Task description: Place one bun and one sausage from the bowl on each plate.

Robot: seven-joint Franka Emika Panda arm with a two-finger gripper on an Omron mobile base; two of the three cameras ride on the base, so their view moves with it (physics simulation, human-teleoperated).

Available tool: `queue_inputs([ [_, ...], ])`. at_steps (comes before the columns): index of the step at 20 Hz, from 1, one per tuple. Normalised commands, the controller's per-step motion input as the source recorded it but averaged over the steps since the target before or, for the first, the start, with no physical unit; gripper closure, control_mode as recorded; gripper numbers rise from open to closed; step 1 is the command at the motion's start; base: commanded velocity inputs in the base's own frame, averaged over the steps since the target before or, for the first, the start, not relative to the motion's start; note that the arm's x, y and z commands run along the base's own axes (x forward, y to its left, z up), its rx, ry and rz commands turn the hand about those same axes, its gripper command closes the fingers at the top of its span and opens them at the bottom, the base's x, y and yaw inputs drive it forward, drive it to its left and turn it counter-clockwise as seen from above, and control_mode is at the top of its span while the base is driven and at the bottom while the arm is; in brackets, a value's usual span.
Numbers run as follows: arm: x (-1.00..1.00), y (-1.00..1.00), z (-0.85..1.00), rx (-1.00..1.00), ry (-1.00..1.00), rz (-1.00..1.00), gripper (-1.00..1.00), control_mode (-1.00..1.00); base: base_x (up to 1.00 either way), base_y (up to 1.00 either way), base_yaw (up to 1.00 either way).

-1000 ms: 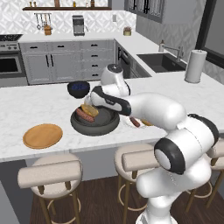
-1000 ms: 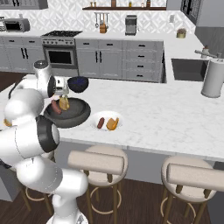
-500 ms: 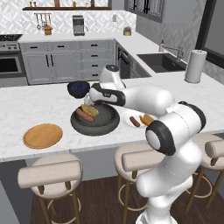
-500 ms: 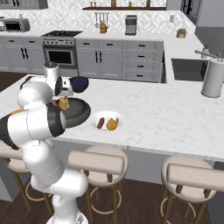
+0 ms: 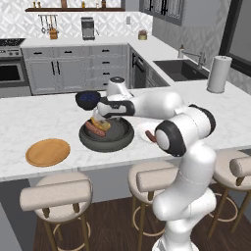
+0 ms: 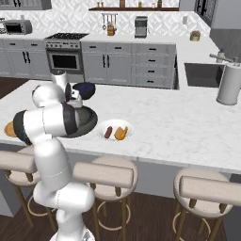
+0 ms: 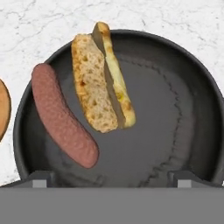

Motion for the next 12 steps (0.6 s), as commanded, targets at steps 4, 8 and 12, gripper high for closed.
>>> queue_inputs([
  [4,0.24,0.01,-0.24,0.00,-0.01,0.00,-1.00,-1.00,0.00,0.00,0.00],
  [8,0.26,0.00,-0.28,0.00,-0.03,0.00,-1.00,-1.00,0.00,0.00,0.00],
  [12,0.21,0.03,-0.28,0.00,-0.08,0.00,-1.00,-1.00,0.00,0.00,0.00],
])
